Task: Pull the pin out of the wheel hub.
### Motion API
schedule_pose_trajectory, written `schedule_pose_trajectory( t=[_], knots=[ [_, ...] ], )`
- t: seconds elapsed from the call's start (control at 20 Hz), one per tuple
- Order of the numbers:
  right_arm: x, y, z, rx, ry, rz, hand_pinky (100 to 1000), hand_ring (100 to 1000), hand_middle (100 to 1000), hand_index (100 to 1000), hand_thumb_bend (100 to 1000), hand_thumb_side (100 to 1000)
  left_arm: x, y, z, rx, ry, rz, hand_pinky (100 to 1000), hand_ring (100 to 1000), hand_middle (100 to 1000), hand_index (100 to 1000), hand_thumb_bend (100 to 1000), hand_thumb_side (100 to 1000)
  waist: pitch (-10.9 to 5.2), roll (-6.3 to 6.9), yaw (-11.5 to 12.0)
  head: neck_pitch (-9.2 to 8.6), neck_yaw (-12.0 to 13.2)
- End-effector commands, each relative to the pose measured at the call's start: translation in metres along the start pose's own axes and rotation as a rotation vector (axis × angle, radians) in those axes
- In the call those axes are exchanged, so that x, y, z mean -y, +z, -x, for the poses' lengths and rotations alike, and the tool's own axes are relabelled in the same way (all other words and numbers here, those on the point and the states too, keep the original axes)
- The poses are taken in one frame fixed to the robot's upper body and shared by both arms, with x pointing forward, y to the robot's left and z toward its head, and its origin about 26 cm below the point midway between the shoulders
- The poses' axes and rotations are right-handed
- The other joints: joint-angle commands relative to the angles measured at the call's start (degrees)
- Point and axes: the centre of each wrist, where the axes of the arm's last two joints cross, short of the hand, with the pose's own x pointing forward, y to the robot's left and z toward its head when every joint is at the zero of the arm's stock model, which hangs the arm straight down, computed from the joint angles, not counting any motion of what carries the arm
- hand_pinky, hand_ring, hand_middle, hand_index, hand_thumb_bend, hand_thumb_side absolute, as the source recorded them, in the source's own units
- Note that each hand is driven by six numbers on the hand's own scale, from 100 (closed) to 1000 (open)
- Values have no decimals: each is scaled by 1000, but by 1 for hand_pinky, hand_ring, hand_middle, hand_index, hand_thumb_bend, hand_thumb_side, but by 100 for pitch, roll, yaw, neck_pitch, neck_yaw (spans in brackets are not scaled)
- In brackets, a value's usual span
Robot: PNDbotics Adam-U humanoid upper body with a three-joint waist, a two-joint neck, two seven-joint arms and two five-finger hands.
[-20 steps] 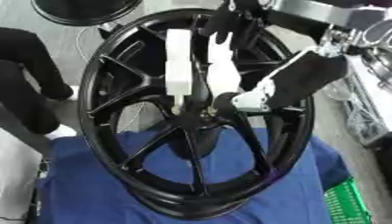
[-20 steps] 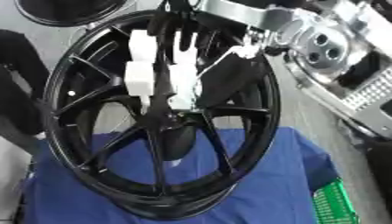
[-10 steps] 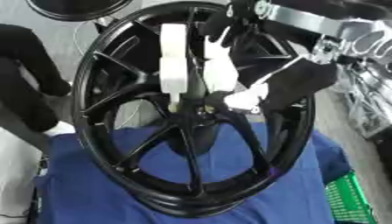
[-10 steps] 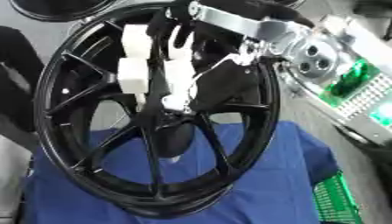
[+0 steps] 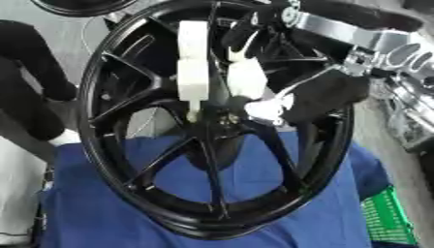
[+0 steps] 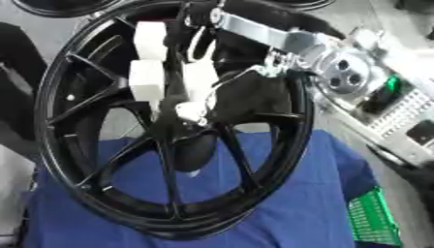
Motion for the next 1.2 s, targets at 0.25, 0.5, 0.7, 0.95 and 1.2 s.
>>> schedule_pose_trajectory(
  t=[0.25,0.5,0.7,0.95,1.2],
  knots=[
    [4,5,1,38,35,-16,776,825,794,837,428,186,-1,-6,-8,30,8,1,908,869,866,832,381,785,-49,6,36,-97,-2],
    [7,6,0,70,69,-21,787,835,803,834,446,151,0,-5,-8,30,9,5,908,869,867,832,381,786,-44,-6,40,-143,-8],
    [10,6,-1,82,94,-11,789,836,803,832,431,109,0,-5,-8,29,9,6,909,869,867,832,380,787,-32,-18,64,-166,-29],
    [15,8,-2,72,149,20,799,826,794,823,450,136,1,-6,-9,33,12,9,909,868,867,832,378,788,-5,-22,112,-194,-63],
    [18,10,-1,48,188,54,808,805,778,811,474,180,2,-7,-10,35,15,14,910,868,868,832,377,790,16,-24,108,-218,-81]
  ],
)
